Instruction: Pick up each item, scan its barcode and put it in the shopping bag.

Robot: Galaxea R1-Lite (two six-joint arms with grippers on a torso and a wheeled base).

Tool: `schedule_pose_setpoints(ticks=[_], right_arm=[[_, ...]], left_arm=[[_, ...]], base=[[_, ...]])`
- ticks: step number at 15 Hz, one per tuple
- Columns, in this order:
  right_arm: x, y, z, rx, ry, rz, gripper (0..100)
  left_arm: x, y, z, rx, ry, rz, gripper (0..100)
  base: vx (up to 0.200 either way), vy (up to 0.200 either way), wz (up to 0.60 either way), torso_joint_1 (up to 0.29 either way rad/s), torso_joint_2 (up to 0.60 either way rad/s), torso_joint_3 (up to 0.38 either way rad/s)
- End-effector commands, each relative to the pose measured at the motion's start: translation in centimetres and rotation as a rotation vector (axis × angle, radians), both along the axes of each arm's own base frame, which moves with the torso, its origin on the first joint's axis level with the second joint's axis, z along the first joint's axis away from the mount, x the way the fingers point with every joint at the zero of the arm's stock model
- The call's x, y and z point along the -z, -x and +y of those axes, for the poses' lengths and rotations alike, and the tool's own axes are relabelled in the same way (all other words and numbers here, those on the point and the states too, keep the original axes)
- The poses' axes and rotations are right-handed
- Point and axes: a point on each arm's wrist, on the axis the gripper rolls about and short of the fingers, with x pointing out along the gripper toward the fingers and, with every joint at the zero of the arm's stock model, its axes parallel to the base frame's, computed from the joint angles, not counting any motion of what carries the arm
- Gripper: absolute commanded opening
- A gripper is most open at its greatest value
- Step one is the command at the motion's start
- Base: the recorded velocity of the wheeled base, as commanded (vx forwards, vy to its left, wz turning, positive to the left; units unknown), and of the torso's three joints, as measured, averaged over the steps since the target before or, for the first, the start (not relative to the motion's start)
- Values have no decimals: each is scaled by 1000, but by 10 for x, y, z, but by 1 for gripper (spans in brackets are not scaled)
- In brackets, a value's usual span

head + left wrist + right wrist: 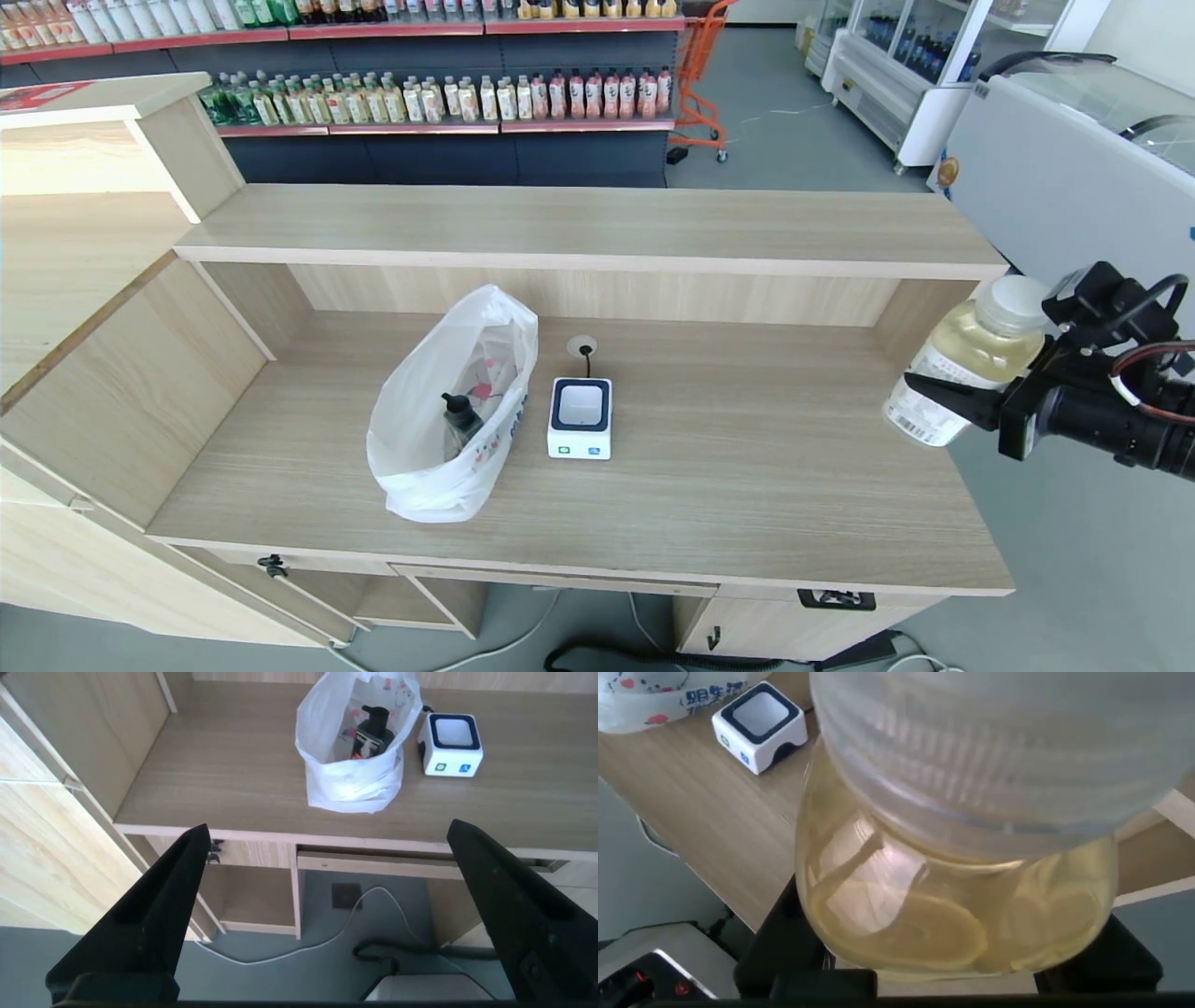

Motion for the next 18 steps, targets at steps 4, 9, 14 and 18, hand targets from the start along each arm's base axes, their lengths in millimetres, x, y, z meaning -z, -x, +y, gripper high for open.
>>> schedule_pose_setpoints(ticks=[4, 9, 14, 18], right_arm=[[3, -1, 2, -5, -65, 50, 0], [10, -13, 2, -14, -78, 84, 0], [12, -24, 1, -11, -78, 91, 0], [19, -36, 2, -11, -78, 116, 0]], left_arm=[[0, 0, 0, 0, -3, -1, 100], [0, 0, 0, 0, -3, -1, 100], [0, 0, 0, 0, -4, 1, 100], [0, 0, 0, 0, -10, 1, 100]], base=[[0, 200, 0, 9, 6, 0], [0, 200, 0, 0, 3, 2], [0, 120, 0, 2, 2, 1], [150, 0, 0, -7, 2, 1]])
